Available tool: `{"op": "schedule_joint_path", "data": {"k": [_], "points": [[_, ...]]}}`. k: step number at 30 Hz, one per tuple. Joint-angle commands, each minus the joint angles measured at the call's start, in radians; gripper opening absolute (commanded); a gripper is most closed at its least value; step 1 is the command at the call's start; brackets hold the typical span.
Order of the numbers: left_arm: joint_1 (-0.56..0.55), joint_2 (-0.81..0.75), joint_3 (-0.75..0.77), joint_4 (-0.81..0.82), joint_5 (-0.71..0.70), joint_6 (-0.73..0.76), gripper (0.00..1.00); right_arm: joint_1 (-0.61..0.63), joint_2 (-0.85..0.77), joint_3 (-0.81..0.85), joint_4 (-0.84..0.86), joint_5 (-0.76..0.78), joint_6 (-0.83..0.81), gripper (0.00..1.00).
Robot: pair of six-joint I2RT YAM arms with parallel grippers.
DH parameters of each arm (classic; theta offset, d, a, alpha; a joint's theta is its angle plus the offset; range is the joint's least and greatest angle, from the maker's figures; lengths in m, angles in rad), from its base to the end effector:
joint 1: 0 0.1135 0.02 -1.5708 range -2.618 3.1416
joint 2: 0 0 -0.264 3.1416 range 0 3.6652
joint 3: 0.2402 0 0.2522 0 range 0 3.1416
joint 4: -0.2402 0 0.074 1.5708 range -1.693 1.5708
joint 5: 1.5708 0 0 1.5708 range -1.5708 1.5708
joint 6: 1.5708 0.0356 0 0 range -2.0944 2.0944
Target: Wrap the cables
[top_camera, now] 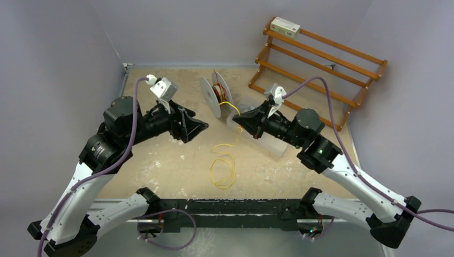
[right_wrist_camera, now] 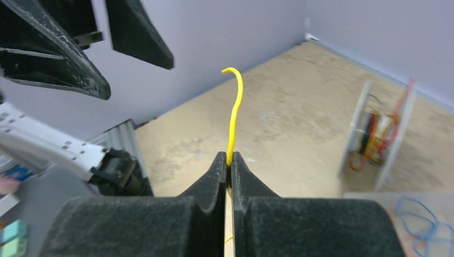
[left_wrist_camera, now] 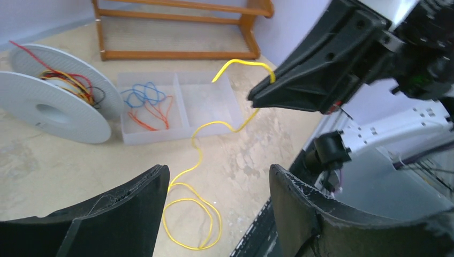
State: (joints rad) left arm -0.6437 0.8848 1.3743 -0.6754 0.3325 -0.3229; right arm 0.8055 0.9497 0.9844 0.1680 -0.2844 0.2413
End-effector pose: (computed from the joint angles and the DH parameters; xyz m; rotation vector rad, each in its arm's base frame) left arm 0.1102 -0.0972 0.4660 0.5458 1.7727 -0.9811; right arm 0.1418 0.1620 0.4184 -0.6430 1.3114 1.0602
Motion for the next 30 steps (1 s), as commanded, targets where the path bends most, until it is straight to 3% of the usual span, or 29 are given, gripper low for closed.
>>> {"op": "schedule_joint_path", "data": {"k": [1,6,12,24,30], "points": [[-0.001,0.008,-0.048,0.114,-0.161,-0.057,0.68,0.004,-0.086,0.059,-0.124,0.277,-0.043,0.00],[0.000,0.067,-0.110,0.185,-0.264,-0.112,0.68,0.004,-0.161,0.066,-0.222,0.447,-0.056,0.00],[0.000,0.160,-0.164,0.293,-0.391,-0.167,0.68,0.004,-0.230,0.057,-0.317,0.512,-0.064,0.00],[0.000,0.440,-0.118,0.371,-0.738,-0.311,0.71,0.004,-0.329,-0.002,-0.338,0.513,-0.026,0.00],[-0.001,0.590,-0.022,0.352,-0.823,-0.325,0.70,0.004,-0.355,-0.029,-0.341,0.482,-0.021,0.00]]}}
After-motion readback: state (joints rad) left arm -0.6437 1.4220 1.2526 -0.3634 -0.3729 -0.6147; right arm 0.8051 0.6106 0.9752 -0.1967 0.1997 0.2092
